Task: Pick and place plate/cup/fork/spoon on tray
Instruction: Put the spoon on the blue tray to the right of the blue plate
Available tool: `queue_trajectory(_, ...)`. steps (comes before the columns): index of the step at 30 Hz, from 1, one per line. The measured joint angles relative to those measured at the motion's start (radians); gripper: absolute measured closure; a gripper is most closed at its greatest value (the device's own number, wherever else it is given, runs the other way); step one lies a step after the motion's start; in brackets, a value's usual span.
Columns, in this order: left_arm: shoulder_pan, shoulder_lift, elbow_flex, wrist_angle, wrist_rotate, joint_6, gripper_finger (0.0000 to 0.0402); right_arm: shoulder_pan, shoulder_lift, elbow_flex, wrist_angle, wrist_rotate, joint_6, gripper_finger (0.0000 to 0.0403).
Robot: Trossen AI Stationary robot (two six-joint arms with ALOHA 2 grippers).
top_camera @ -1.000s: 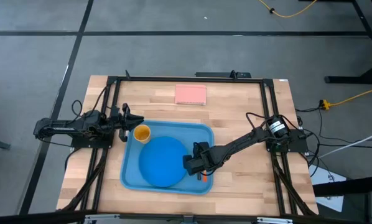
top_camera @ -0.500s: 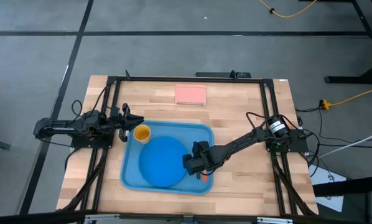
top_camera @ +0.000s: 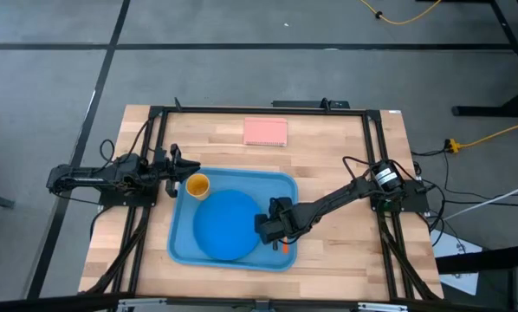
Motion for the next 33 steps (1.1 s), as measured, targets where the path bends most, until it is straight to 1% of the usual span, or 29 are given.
queue_trajectory(5, 0.000, 0.000, 0.000, 0.000, 0.000, 0.000, 0.0347, 0.000, 0.000, 0.000, -0.001, -0.002, 0.051, 0.0376)
queue_trajectory(11, 0.000, 0.000, 0.000, 0.000, 0.000, 0.000, 0.0347, 0.000, 0.000, 0.000, -0.001, -0.002, 0.041, 0.0376)
queue_trajectory(15, 0.000, 0.000, 0.000, 0.000, 0.000, 0.000, 0.0347, 0.000, 0.000, 0.000, -0.002, -0.002, -0.016, 0.0376)
queue_trajectory(20, 0.000, 0.000, 0.000, 0.000, 0.000, 0.000, 0.0347, 0.000, 0.000, 0.000, -0.002, -0.002, 0.020, 0.0376)
queue_trajectory(33, 0.000, 0.000, 0.000, 0.000, 0.000, 0.000, 0.0347, 0.000, 0.000, 0.000, -0.003, -0.001, 0.017, 0.0376)
